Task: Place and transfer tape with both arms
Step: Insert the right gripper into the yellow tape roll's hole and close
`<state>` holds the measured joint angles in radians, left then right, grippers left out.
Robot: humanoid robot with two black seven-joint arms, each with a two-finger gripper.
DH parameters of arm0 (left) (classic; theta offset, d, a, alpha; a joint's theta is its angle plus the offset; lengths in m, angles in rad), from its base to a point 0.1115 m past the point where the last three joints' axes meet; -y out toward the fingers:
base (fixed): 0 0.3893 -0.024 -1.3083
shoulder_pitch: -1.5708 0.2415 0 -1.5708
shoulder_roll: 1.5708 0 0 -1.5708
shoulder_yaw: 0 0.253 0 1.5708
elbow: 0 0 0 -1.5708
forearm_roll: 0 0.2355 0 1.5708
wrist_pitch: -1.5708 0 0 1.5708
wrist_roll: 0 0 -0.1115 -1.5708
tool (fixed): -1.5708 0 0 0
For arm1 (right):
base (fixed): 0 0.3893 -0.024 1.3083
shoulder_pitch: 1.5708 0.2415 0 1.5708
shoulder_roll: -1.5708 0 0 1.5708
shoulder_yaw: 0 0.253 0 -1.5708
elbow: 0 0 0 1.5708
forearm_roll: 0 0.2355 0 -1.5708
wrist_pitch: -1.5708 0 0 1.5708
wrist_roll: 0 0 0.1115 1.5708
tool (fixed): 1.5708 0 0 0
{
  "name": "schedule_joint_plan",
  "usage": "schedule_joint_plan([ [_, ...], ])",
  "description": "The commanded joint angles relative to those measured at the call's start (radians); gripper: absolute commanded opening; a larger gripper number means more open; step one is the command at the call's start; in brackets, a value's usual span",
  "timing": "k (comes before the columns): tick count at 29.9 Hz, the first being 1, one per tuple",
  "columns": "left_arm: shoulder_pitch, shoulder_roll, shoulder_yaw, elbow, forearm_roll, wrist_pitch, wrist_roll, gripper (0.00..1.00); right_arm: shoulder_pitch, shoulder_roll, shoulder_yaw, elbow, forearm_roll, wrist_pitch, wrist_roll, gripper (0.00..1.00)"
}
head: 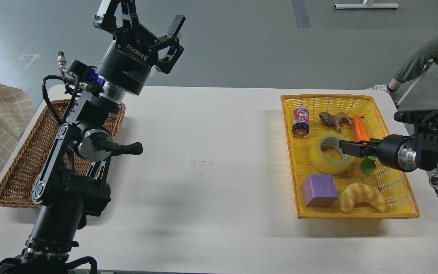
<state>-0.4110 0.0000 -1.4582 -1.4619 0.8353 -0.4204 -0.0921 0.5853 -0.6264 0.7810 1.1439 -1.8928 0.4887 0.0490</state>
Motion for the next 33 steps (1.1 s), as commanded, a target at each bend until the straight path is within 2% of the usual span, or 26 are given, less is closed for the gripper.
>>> schedule_joint_plan([
  [1, 0.009, 0.000, -0.001, 0.000, -0.019, 0.002, 0.000, 0.98, 0.004, 0.002, -0.002, -0.009, 0.000, 0.000, 0.000, 1.00],
  [9, 0.006, 0.000, -0.001, -0.001, -0.033, 0.008, 0.000, 0.98, 0.014, 0.016, -0.003, -0.026, 0.000, 0.000, -0.001, 1.00],
  [16, 0.006, 0.000, -0.002, -0.003, -0.035, 0.011, -0.001, 0.98, 0.054, 0.063, -0.028, -0.113, 0.000, 0.000, -0.001, 1.00],
  [33, 0.008, 0.000, -0.021, -0.005, -0.035, 0.012, 0.000, 0.98, 0.053, 0.076, -0.034, -0.113, 0.000, 0.000, -0.001, 0.99],
])
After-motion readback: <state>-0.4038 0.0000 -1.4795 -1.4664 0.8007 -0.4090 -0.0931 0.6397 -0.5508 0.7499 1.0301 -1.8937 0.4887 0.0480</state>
